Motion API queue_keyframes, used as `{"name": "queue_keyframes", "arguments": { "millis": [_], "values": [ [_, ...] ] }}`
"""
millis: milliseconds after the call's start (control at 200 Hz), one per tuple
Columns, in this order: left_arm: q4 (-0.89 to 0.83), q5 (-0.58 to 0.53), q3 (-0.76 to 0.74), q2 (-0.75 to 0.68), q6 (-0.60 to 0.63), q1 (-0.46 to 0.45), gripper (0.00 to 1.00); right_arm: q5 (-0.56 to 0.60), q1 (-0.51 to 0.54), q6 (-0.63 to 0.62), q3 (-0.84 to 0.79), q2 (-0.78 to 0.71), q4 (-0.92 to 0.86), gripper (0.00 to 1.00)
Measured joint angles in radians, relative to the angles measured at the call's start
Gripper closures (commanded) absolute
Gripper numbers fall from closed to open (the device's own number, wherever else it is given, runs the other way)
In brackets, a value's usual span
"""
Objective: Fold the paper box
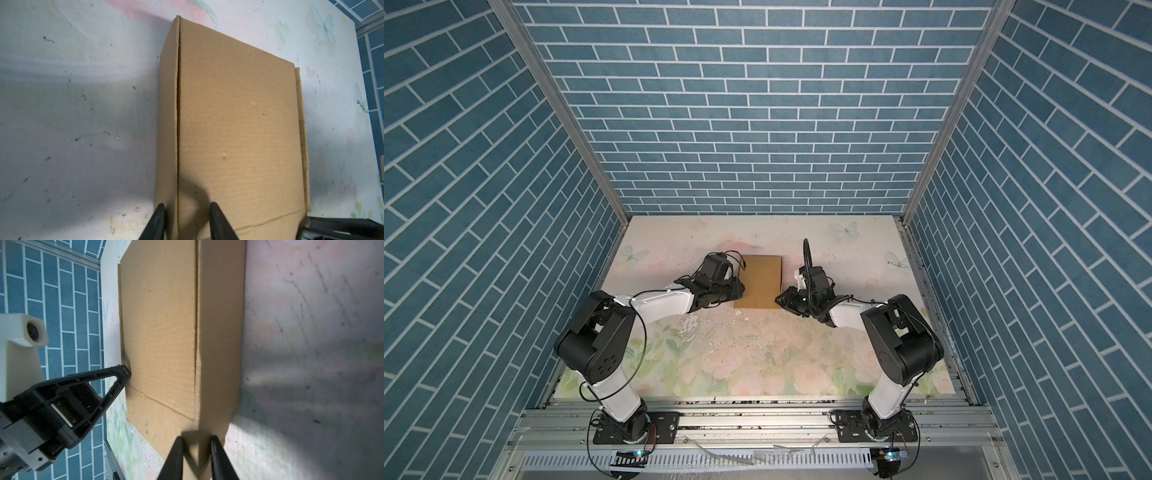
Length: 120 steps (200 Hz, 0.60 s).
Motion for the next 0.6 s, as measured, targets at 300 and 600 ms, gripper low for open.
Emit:
{"name": "queue_keyframes", "arguments": {
  "millis": [300,600],
  "values": [
    [0.000,0.008,0.000,0.000,0.000,-0.004,0.64,0.048,0.000,-0.127,0.000,-0.010,0.004,0.76],
    [0.000,0.018,0.005,0.006,0.000,-0.006,0.64,0.085,-0.005,-0.216,-0.004,-0.011,0.040,0.76]
  ]
}}
